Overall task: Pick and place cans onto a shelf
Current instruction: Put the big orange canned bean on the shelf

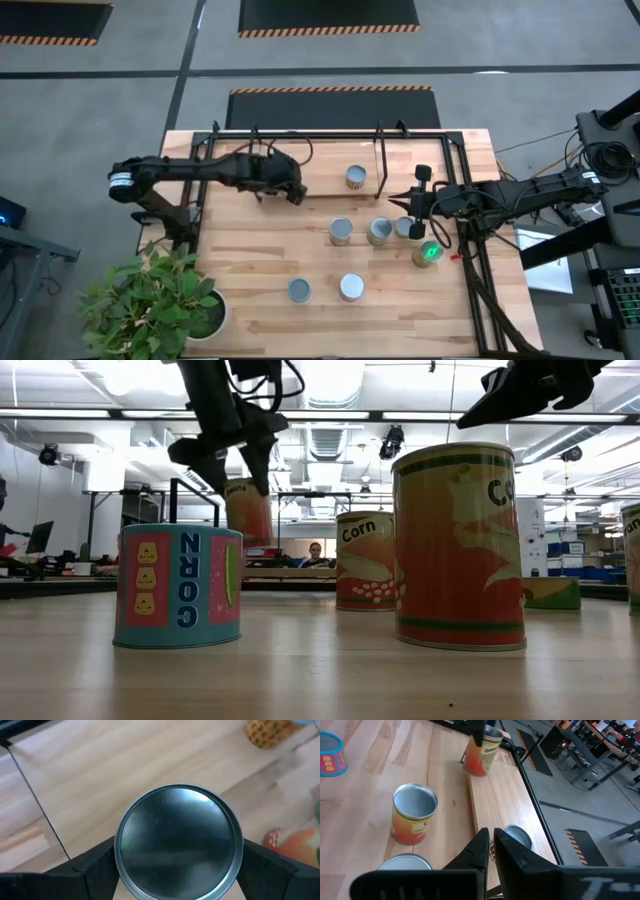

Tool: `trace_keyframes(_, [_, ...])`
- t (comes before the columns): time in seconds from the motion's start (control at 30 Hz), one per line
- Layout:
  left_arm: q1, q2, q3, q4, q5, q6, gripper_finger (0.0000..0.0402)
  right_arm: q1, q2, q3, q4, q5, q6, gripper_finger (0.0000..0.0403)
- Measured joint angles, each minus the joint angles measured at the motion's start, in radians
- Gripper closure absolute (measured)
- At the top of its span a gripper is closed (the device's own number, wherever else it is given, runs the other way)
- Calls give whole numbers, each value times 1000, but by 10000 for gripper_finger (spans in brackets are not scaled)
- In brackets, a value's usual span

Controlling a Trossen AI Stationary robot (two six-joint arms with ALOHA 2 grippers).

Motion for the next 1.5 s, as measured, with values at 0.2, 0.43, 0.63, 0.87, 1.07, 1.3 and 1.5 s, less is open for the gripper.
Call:
trace_keyframes(0.2, [74, 0, -1, -1, 2, 27, 95, 0, 0, 0, -21, 0, 8, 385])
trace_keyframes(0.43, [117, 0, -5, -1, -5, 51, 94, 0, 0, 0, -28, 0, 7, 385])
trace_keyframes(0.63, [130, 0, -23, -1, -12, 46, 94, 0, 0, 0, -34, 0, 7, 385])
trace_keyframes(0.87, [130, 0, -26, -1, -9, 28, 93, 0, 0, 0, -48, 0, 15, 385])
trace_keyframes(1.07, [130, 0, -26, 0, -9, 26, 74, 0, 0, 0, -48, 0, 15, 385])
trace_keyframes(1.3, [130, 0, -26, 0, -8, 25, 57, 0, 0, 0, -48, 0, 15, 385])
trace_keyframes(1.5, [126, 0, 10, -4, 0, 38, 56, 0, 0, 0, -49, 0, 15, 385])
